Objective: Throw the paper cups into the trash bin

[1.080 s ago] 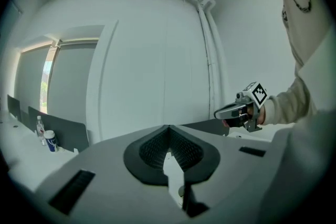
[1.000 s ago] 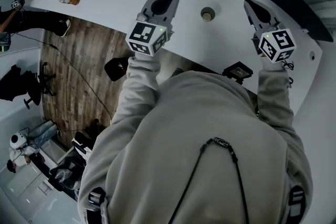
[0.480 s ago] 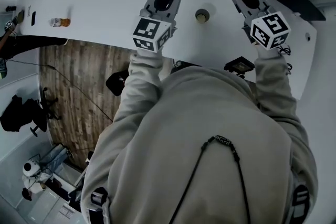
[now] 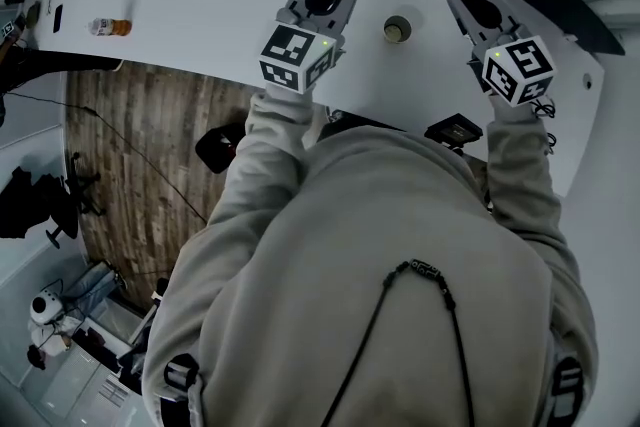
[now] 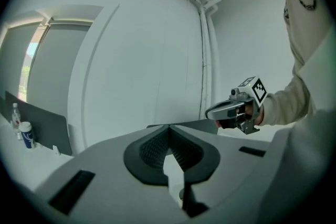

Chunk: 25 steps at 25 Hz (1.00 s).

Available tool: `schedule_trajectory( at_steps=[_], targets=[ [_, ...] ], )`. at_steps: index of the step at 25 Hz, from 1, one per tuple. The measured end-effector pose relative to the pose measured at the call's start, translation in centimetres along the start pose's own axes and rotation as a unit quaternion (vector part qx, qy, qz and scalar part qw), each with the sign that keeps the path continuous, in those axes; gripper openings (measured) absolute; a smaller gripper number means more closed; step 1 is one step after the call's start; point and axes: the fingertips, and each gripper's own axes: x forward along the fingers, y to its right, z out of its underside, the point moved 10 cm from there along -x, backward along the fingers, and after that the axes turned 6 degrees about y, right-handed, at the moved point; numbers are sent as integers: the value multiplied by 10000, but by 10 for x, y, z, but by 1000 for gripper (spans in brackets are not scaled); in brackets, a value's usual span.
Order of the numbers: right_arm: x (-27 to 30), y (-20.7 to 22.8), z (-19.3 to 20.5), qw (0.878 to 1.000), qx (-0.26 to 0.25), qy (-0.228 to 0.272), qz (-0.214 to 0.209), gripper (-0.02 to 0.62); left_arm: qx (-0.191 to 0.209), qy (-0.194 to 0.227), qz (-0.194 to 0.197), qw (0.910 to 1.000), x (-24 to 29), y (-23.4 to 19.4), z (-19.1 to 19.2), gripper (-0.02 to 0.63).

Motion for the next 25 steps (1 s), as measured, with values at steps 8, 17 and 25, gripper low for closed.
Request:
schedule_trajectory(
  at_steps=[8,17,25],
  targets=[
    [22,-5,27,9987,-140,-418,-240,18,-102,-192,55,9997,-6,-7,21,2],
    [33,-3,46,9954,170,-720,-616,18,-362,-467,124,9982,-5,-4,43,2],
    [54,-10,86,9866,143,-1388,-849,18,-762,-755,-87,9942,-6,-9,82,2]
  ],
)
